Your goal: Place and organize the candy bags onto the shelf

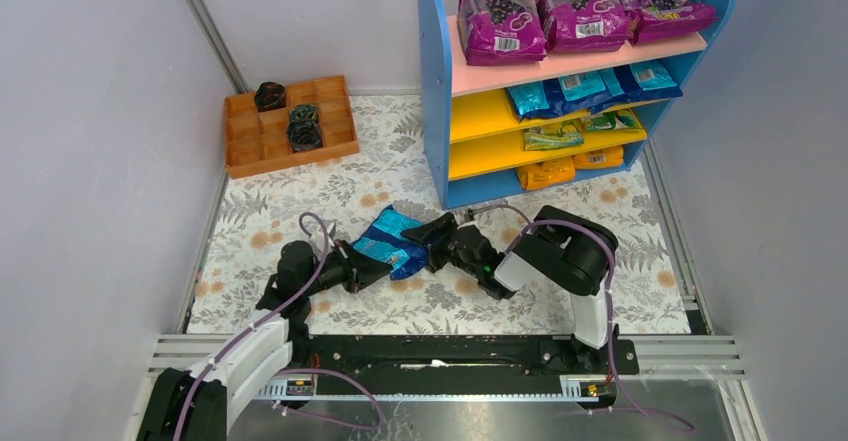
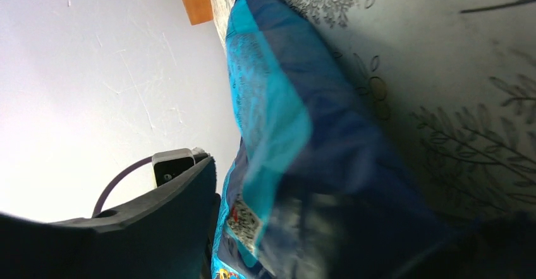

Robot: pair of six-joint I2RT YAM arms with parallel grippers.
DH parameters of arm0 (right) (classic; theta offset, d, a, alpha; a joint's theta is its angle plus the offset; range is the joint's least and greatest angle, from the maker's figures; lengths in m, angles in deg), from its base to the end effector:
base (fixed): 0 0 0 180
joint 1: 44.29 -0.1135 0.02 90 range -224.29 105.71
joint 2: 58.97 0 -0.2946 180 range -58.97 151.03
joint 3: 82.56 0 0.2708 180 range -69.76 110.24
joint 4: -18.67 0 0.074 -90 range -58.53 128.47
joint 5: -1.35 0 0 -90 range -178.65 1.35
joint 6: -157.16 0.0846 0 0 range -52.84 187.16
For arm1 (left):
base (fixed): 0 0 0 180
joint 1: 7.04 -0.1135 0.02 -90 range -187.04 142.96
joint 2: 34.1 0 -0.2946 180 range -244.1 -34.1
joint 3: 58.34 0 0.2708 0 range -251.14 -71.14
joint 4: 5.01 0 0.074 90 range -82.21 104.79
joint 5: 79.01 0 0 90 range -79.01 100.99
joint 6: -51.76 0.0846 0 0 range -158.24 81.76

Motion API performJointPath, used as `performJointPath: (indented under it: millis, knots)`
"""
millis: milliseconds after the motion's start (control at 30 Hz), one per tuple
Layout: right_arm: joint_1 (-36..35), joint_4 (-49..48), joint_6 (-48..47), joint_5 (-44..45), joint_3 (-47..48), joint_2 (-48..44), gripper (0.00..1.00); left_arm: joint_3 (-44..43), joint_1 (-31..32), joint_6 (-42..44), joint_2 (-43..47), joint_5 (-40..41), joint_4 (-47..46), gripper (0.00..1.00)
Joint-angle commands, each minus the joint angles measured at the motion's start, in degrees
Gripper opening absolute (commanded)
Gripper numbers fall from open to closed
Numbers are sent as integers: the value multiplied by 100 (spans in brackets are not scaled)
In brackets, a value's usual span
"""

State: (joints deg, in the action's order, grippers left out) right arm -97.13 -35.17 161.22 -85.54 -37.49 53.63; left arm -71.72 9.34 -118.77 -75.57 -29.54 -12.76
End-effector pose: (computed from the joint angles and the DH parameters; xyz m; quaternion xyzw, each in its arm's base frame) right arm 0.2396 0.3086 0.0977 0.2924 0.7298 0.5859 0.1964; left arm 0.1455 -0.1001 0.1330 -0.2413 0.7575 -0.5896 0.1426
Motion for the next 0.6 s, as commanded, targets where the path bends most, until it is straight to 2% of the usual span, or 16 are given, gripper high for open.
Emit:
performJointPath:
  millis: [0, 67, 133, 200, 300, 333, 467, 567]
  knots:
    - [-32, -670, -281, 452, -136, -207, 63, -190, 49, 394, 71, -447, 9, 10]
    - [-32, -493, -560, 556, -260, -603, 52, -373, 54, 656, 143, -455, 376, 17]
    - [-31, -270, -841, 698, -379, -956, 42, -533, 57, 862, 237, -436, 698, 29]
    - [-33, -108, -1117, 747, -465, -1241, 35, -639, 58, 1004, 308, -425, 822, 40]
    - [-28, -13, -1460, 629, -616, -1582, 30, -806, 58, 1202, 268, -491, 810, 63]
    - [-26, -11, -1590, 564, -678, -1701, 29, -875, 58, 1265, 249, -530, 808, 67]
    - [-25, 479, -2330, 193, -974, -2464, 26, -1447, 49, 1812, 110, -525, 1200, 74]
    - [-27, 1776, -3258, 59, -1047, -3510, 24, -2210, 49, 2695, -76, -220, 2074, 74]
